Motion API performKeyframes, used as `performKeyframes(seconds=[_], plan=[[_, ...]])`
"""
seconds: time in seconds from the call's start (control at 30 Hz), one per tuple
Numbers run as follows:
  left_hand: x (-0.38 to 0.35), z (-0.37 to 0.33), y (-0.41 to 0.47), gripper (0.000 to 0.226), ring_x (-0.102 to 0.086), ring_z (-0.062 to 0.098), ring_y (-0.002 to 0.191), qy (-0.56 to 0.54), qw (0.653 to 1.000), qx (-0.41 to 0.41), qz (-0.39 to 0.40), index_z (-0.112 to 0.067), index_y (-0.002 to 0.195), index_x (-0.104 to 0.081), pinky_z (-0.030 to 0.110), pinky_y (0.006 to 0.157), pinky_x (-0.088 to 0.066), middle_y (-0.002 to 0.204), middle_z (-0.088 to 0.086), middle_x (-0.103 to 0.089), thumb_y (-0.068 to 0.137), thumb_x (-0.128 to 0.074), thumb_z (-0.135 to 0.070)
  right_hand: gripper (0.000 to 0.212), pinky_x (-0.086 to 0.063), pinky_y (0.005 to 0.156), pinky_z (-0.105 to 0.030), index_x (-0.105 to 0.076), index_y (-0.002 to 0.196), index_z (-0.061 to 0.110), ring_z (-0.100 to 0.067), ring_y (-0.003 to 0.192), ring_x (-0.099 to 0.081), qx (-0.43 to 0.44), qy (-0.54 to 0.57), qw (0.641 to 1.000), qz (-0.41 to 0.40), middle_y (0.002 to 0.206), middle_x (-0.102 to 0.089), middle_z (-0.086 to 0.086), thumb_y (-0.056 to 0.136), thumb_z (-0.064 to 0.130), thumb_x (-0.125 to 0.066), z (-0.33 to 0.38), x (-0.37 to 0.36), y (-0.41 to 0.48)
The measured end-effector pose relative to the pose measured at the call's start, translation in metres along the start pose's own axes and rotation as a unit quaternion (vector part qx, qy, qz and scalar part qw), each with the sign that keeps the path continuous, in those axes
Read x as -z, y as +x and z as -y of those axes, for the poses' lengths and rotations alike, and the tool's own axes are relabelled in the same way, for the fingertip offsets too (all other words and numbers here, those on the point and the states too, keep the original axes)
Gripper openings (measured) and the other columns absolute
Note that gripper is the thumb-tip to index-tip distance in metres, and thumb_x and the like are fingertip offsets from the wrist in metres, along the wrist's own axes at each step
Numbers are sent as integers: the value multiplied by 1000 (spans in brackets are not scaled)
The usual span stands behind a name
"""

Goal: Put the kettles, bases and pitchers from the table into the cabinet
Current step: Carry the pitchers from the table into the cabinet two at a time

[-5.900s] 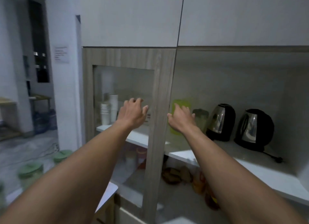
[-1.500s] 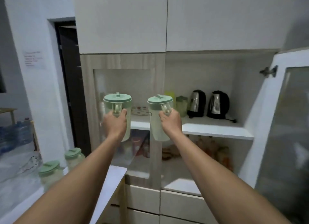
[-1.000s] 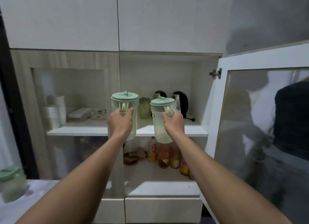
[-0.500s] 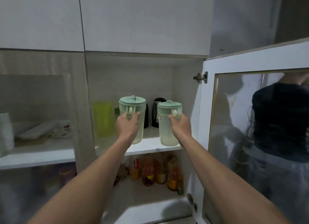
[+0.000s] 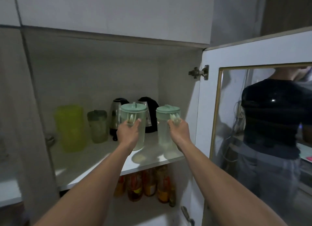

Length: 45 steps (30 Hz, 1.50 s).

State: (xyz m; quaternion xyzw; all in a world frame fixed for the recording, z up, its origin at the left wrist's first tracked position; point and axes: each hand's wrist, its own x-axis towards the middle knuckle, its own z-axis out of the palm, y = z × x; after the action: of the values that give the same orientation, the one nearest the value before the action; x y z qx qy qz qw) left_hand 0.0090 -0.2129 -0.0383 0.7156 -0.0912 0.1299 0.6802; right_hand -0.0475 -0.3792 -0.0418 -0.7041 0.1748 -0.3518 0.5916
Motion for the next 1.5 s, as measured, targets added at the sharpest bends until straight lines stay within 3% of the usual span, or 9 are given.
performKeyframes(seconds=[0.2,0.33,0.47,0.6,0.8,1.0,1.23,1.4,1.5], plan=[[-41,40,61,36,-63,27,81,3,1000,13,3,-11,101,-68,34,72,-47,78,4,-66,88,-67,-45,32,-43,65,-26,-58,128,17,-17,78,-61,-16,-8,1000,11,103,-67,-6,99,31,-59,-38,-31,57],[-69,66,94,26,-63,29,84,10,999,36,3,-17,85,-57,33,78,-47,83,8,-66,88,-69,-40,13,-43,57,-23,-64,105,18,-15,71,-61,-15,-6,1000,3,93,-70,-6,96,27,-63,-63,-45,93],[-92,95,118,33,-68,32,90,-5,998,54,21,-4,87,-71,35,76,-50,86,14,-73,87,-70,-37,5,-44,55,-17,-59,95,23,-14,70,-61,-16,-5,1000,6,88,-69,-5,95,20,-64,-86,-54,122],[-110,106,131,14,-66,27,93,-18,997,69,18,-12,91,-66,34,85,-51,95,11,-70,88,-72,-25,10,-50,71,-31,-63,101,14,-25,84,-66,-26,-13,999,22,95,-72,-10,94,21,-63,-101,-60,136],[-126,127,167,72,-67,35,99,82,993,77,29,-10,99,-71,43,89,-52,105,16,-72,63,-54,-70,19,-46,72,-29,-66,110,15,-25,88,-66,-31,-18,999,20,97,-72,-7,95,27,-63,-106,-65,151],[-131,132,180,58,-69,37,89,88,990,108,15,-7,89,-72,45,84,-55,96,20,-73,73,-65,-62,16,-43,58,-25,-64,108,18,-22,80,-64,-27,-27,999,33,89,-69,-6,97,29,-63,-109,-67,155],[-128,129,182,58,-66,37,103,180,978,101,34,-7,107,-71,37,88,-52,112,17,-71,83,-63,-60,29,-47,78,-28,-64,116,14,-27,97,-67,-26,-62,997,39,104,-71,-6,93,31,-70,-108,-72,153],[-115,122,170,71,-64,36,110,221,970,90,34,-5,124,-58,35,86,-53,119,17,-68,78,-72,-57,39,-45,76,-27,-60,114,11,-24,91,-61,-60,-142,987,50,105,-66,-5,87,34,-75,-100,-65,149],[-103,115,159,82,-61,36,112,235,968,87,23,-4,128,-48,37,89,-52,121,16,-65,74,-75,-58,50,-54,85,-37,-54,117,10,-31,102,-63,-57,-197,978,49,112,-64,-10,83,39,-76,-89,-60,140]])
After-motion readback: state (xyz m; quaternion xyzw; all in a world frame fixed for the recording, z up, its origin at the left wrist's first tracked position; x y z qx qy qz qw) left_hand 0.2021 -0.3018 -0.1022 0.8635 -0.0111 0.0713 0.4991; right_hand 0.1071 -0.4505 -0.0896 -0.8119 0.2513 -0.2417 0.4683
